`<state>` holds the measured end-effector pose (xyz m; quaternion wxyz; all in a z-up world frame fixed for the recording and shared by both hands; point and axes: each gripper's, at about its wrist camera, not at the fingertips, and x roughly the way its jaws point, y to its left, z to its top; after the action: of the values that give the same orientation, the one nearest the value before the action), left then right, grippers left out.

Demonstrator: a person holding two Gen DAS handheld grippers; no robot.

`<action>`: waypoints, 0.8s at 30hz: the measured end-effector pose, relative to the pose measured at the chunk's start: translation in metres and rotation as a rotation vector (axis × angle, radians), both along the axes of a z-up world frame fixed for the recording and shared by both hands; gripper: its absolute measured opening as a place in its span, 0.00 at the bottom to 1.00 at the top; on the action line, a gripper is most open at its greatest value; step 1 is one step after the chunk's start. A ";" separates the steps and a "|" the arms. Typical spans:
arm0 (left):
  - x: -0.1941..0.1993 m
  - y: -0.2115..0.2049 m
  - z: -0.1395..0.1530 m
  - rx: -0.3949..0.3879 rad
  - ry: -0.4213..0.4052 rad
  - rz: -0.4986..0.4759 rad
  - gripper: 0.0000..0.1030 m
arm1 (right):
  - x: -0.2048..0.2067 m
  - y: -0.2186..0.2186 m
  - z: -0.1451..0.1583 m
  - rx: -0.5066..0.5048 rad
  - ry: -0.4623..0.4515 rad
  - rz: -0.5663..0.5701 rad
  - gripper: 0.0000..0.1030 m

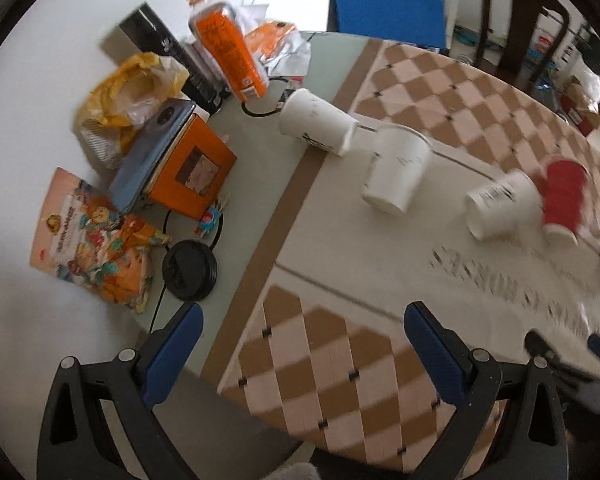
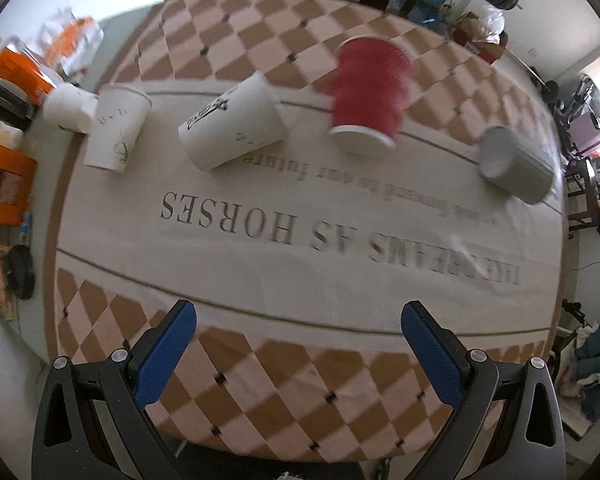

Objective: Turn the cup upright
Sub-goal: 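Reach the left gripper to the upside-down white bird-print cup and grasp it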

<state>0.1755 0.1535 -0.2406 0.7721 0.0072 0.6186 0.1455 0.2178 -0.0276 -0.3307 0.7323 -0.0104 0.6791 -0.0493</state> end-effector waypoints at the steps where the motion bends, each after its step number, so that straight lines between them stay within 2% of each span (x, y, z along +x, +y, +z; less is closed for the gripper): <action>1: 0.009 0.007 -0.006 -0.013 0.009 0.012 1.00 | 0.007 0.007 -0.008 -0.008 0.012 0.000 1.00; 6: 0.056 0.044 -0.032 -0.108 0.035 0.091 0.99 | 0.039 0.033 -0.042 -0.031 0.074 -0.013 1.00; 10: 0.094 0.069 -0.045 -0.201 0.022 0.163 0.99 | 0.057 0.043 -0.057 -0.052 0.107 -0.042 1.00; 12: 0.113 0.079 -0.052 -0.252 0.014 0.200 0.93 | 0.064 0.047 -0.062 -0.058 0.113 -0.064 1.00; 16: 0.145 0.097 -0.072 -0.334 0.012 0.279 0.88 | 0.073 0.055 -0.070 -0.066 0.116 -0.100 1.00; 18: 0.160 0.106 -0.084 -0.354 0.010 0.313 0.80 | 0.076 0.059 -0.074 -0.071 0.119 -0.115 1.00; 24: 0.190 0.121 -0.116 -0.448 0.033 0.397 0.76 | 0.084 0.065 -0.080 -0.082 0.112 -0.143 1.00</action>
<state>0.3652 0.2748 -0.3565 0.7007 -0.2821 0.6371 0.1536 0.3023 0.0370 -0.4110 0.6869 0.0053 0.7153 -0.1286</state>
